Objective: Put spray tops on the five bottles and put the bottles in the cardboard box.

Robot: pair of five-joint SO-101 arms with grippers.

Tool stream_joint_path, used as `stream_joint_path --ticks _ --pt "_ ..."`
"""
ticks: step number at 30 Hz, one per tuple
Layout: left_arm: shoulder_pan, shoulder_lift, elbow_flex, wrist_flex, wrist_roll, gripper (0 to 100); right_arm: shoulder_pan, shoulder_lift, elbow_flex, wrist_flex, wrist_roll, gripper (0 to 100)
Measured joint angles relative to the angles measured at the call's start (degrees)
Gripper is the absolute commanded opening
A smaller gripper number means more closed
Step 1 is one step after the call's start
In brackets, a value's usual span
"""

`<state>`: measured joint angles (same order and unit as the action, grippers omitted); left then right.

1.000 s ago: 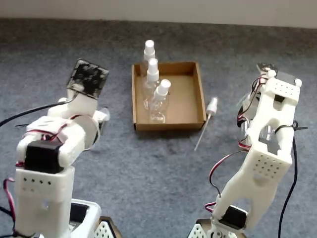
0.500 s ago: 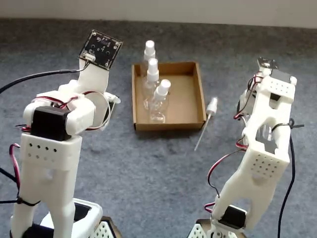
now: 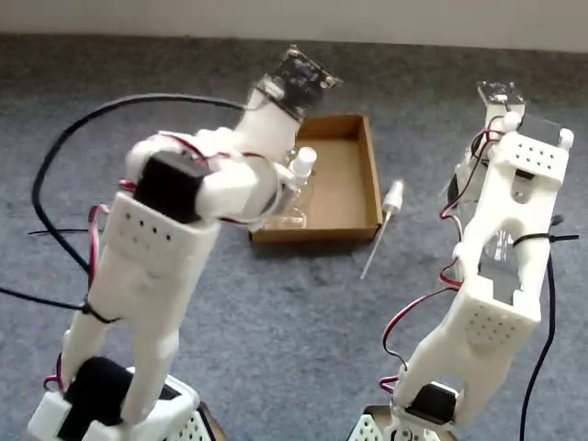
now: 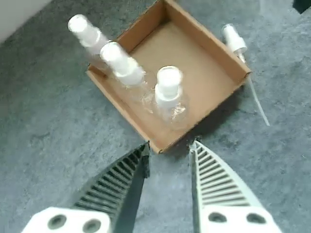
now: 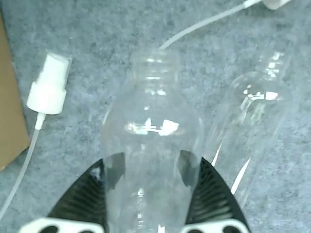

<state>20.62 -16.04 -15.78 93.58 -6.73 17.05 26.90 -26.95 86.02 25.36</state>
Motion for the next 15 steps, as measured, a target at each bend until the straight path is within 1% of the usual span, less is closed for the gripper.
stream_joint_path --ticks 4,7,9,12,14,15 --pt "-10.1 0.3 -5.4 2.3 0.7 13 0.0 -3.6 3.7 -1.8 0.3 0.4" --pt "-12.7 -0.2 -7.0 4.7 -1.8 13 0.0 -8.3 7.4 -2.3 0.3 0.4" --pt "-14.6 -1.5 -7.1 5.4 -1.8 13 -1.1 -11.3 11.3 -2.4 0.3 0.4" --pt "-20.1 -4.7 -6.4 5.5 -2.3 13 -5.7 -17.5 17.7 -2.7 0.3 0.4" --pt "-24.9 -6.5 -4.7 5.5 -3.0 13 -10.6 -23.2 22.7 -3.3 -0.4 0.4" --pt "-26.9 -7.0 -3.9 5.5 -3.8 13 -13.7 -26.1 25.3 -3.4 -2.1 0.4"
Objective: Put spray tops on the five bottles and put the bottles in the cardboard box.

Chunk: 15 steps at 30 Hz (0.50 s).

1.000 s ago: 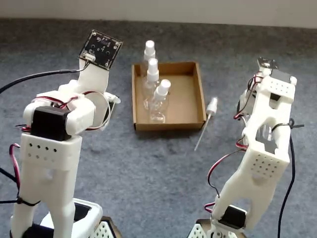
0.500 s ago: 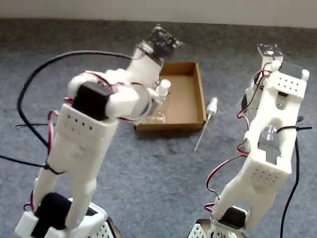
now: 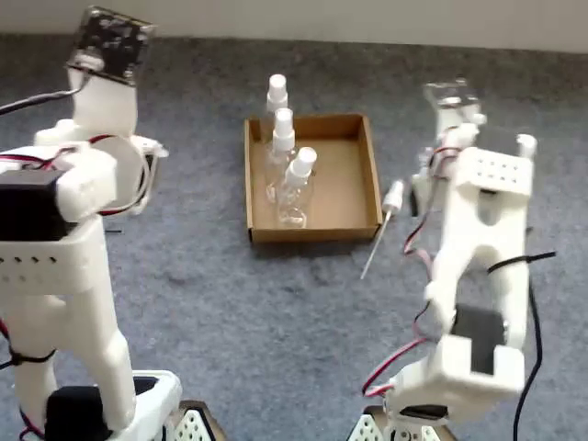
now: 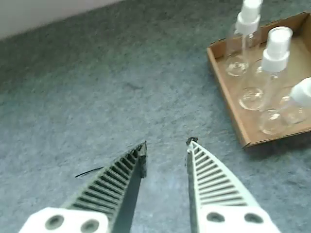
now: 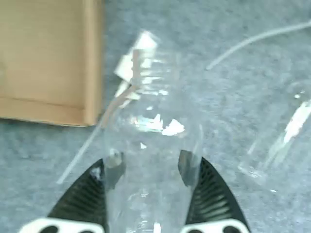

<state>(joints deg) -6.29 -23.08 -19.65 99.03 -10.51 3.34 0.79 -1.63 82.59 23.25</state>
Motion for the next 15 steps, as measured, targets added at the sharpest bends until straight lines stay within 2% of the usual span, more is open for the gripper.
stream_joint_path --ticks 6,10,15 --pt "-10.6 -0.9 3.8 -2.0 -1.6 13 -15.5 -19.8 18.2 -0.3 -8.0 0.4" --pt "-13.3 -0.9 4.2 -4.2 -1.6 13 -24.0 -30.4 31.6 -0.3 -9.1 0.5" --pt "-13.3 -0.9 4.2 -4.6 -1.6 13 -33.3 -33.3 46.5 -2.8 -8.6 2.1"
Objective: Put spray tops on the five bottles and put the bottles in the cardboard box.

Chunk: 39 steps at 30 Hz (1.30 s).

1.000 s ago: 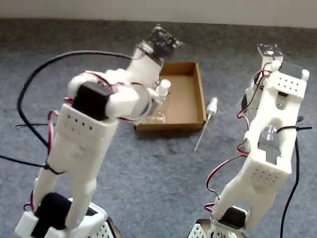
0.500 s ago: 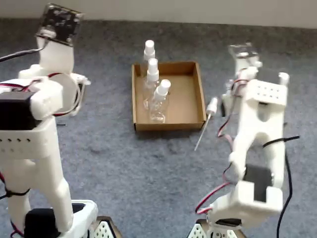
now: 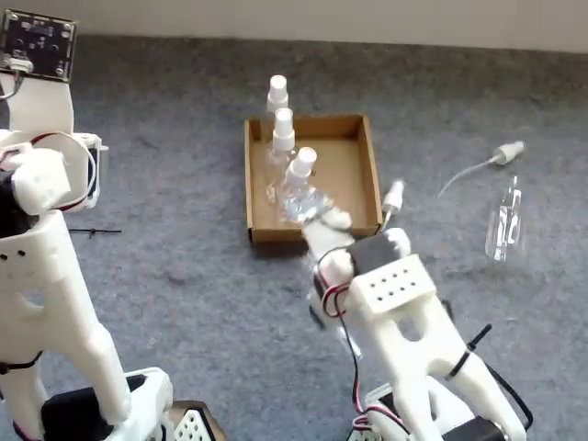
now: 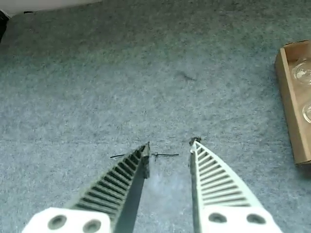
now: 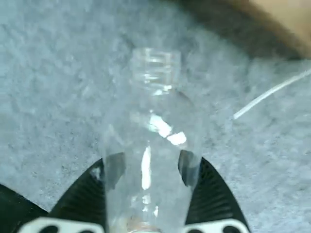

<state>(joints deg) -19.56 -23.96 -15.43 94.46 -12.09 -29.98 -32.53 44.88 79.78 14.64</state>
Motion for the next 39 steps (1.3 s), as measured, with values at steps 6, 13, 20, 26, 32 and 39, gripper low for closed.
stream_joint_path --ticks 6,13,20,26,32,39 --pt "-0.1 0.0 0.0 -0.2 0.0 13 -1.4 0.3 5.5 -3.0 -4.6 27.3" --pt "-0.1 0.0 0.1 -0.2 0.0 13 -1.4 -0.9 5.5 -3.2 -7.0 32.3" --pt "-0.1 0.0 0.1 -0.2 0.0 13 5.5 -7.1 2.0 -3.0 -8.3 30.4" --pt "-0.1 0.0 0.1 -0.2 0.0 13 22.7 -4.1 -16.5 -1.8 -14.2 25.3" --pt "-0.1 0.0 0.3 -0.2 0.0 13 25.7 10.3 -30.8 -4.9 -25.3 25.3" --pt "-0.1 0.0 9.1 -5.5 0.0 13 25.7 32.0 -41.8 -9.0 -27.5 25.3"
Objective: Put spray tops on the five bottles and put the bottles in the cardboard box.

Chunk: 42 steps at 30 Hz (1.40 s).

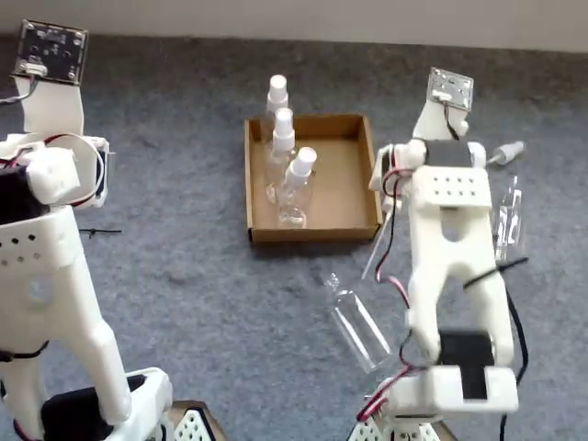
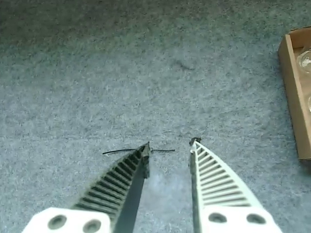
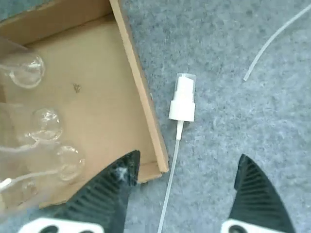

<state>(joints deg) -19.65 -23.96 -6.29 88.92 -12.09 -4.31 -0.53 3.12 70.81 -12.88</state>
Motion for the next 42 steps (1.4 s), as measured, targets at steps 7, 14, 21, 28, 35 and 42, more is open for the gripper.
stream_joint_path --ticks 7,14,21,28,35,42 --pt "-3.0 0.0 9.7 -9.3 -0.2 13 1.6 17.7 -12.1 0.0 0.0 25.0" --pt "-4.0 0.0 10.5 -11.0 -3.5 13 1.8 29.0 -18.8 0.0 0.0 24.8" --pt "-4.0 0.0 10.5 -11.0 -3.5 13 2.0 32.5 -20.2 -0.2 -0.1 17.1" --pt "-4.3 0.0 10.5 -11.0 -3.7 13 3.5 34.1 -20.1 -0.4 -0.1 9.6" --pt "-4.4 0.0 10.5 -11.0 -3.7 13 5.7 29.0 -23.2 6.7 1.2 3.0" --pt "-4.4 0.0 10.5 -11.0 -3.7 13 -1.0 13.4 -31.0 22.4 7.2 3.0"
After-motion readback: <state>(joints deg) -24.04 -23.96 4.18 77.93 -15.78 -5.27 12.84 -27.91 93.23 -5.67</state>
